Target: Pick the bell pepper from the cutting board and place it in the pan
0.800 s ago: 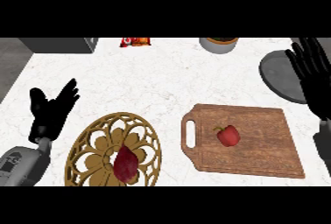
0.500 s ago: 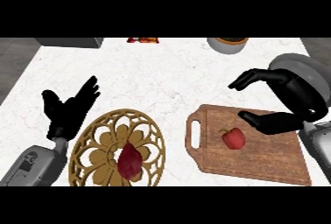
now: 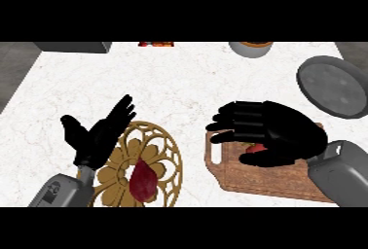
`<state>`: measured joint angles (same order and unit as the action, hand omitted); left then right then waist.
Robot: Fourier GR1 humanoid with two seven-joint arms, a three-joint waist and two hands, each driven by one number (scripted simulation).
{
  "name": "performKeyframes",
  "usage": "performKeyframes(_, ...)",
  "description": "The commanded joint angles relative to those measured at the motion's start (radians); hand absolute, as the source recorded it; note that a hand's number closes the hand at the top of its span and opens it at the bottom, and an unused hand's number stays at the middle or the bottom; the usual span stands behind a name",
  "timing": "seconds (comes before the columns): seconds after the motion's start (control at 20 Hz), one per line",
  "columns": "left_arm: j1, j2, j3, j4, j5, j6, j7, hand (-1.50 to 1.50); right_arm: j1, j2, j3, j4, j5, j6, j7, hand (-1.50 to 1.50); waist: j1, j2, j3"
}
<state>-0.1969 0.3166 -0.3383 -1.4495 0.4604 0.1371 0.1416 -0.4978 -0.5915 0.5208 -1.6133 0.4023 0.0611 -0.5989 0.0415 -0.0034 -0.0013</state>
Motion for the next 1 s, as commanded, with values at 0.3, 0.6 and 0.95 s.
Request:
performKeyframes(0.3, 0.059, -0.012, 0.002, -0.019, -0.008, 0.020, -0.022, 0.00, -0.062, -0.180, 0.307, -0.054, 0.682, 0.048, 0.288, -1.50, -0.056, -0.022, -0.006)
performKeyframes(0.6, 0.067, -0.010, 0.013, -0.047, 0.007, 0.012, -0.011, 0.00, -0.035, -0.108, 0.486, -0.125, 0.993, 0.277, 0.617, -1.50, -0.063, -0.016, -0.002)
performKeyframes(0.95, 0.101, 0.009, 0.013, -0.082, -0.006, 0.006, -0.004, 0.00, 0.063, 0.060, 0.681, -0.119, 1.229, 0.659, 0.896, -1.50, -0.050, -0.007, 0.000)
